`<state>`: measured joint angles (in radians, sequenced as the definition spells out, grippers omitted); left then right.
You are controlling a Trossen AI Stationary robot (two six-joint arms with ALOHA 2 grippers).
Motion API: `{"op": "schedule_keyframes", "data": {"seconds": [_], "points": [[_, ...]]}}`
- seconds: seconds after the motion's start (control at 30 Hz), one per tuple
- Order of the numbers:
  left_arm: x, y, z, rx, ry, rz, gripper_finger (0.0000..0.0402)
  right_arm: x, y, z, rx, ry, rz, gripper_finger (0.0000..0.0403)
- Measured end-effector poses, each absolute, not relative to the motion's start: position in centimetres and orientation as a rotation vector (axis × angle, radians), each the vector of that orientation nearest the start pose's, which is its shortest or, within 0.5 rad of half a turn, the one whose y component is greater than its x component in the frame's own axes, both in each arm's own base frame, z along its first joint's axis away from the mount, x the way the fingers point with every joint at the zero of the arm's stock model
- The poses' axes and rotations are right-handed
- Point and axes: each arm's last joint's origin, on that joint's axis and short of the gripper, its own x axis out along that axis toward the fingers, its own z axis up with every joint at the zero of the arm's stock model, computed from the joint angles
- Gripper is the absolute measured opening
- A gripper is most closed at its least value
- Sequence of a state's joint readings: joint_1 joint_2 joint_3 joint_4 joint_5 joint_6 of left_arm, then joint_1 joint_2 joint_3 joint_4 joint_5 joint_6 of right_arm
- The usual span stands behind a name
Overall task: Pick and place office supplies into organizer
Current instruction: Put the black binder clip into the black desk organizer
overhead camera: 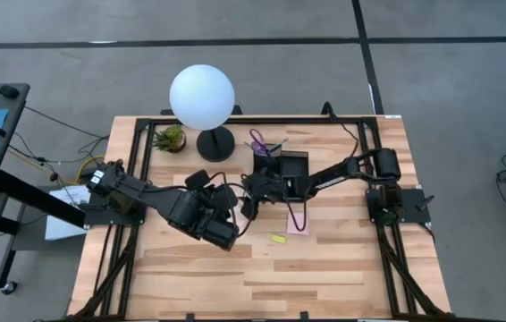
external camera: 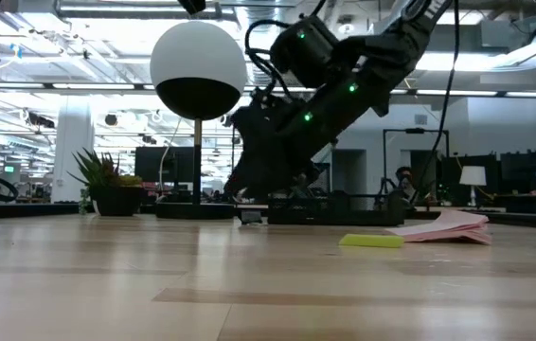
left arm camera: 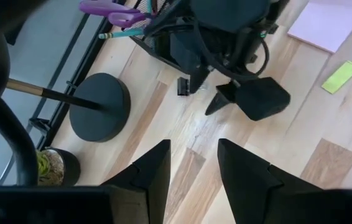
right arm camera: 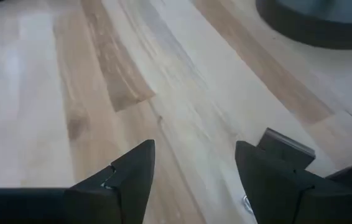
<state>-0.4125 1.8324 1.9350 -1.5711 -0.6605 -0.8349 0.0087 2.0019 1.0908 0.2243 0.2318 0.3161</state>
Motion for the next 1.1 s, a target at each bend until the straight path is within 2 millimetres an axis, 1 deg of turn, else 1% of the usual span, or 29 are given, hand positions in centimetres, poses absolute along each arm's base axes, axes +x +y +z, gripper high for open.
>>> {"op": "schedule_keyframes", "data": {"seconds": [0.07, 0.13, 0.2, 0.37, 0.53, 0.7, 0.8, 0.97, 1.1], "points": [[31.3, -12.0, 35.3, 0.03, 1.043, 0.675, 0.0129, 40.2, -0.2, 12.1, 0.211, 0.645, -0.345, 0.0218], [31.3, -12.1, 35.3, 0.025, 1.04, 0.676, 0.0129, 40.0, -0.5, 11.8, 0.218, 0.65, -0.421, 0.0218], [31.2, -12.2, 35.3, 0.026, 1.038, 0.673, 0.0129, 40.1, -0.9, 12.0, 0.237, 0.626, -0.483, 0.0218], [31.2, -12.5, 35.3, 0.022, 1.035, 0.67, 0.0129, 40.0, -2.4, 12.0, 0.3, 0.611, -0.531, 0.0218], [31.1, -12.7, 35.3, 0.024, 1.034, 0.665, 0.0129, 39.9, -3.8, 11.9, 0.307, 0.611, -0.562, 0.0218], [31.0, -12.8, 35.3, 0.025, 1.034, 0.663, 0.0129, 39.8, -4.8, 11.9, 0.301, 0.616, -0.576, 0.0215], [31.0, -12.8, 35.3, 0.025, 1.034, 0.663, 0.0129, 39.8, -4.6, 11.9, 0.31, 0.622, -0.547, 0.0205], [31.0, -12.8, 35.3, 0.025, 1.034, 0.663, 0.0129, 40.0, -3.0, 11.9, 0.296, 0.627, -0.505, 0.0184], [31.0, -12.8, 35.3, 0.025, 1.034, 0.663, 0.0129, 39.8, -2.6, 11.7, 0.25, 0.661, -0.517, 0.0183]]}}
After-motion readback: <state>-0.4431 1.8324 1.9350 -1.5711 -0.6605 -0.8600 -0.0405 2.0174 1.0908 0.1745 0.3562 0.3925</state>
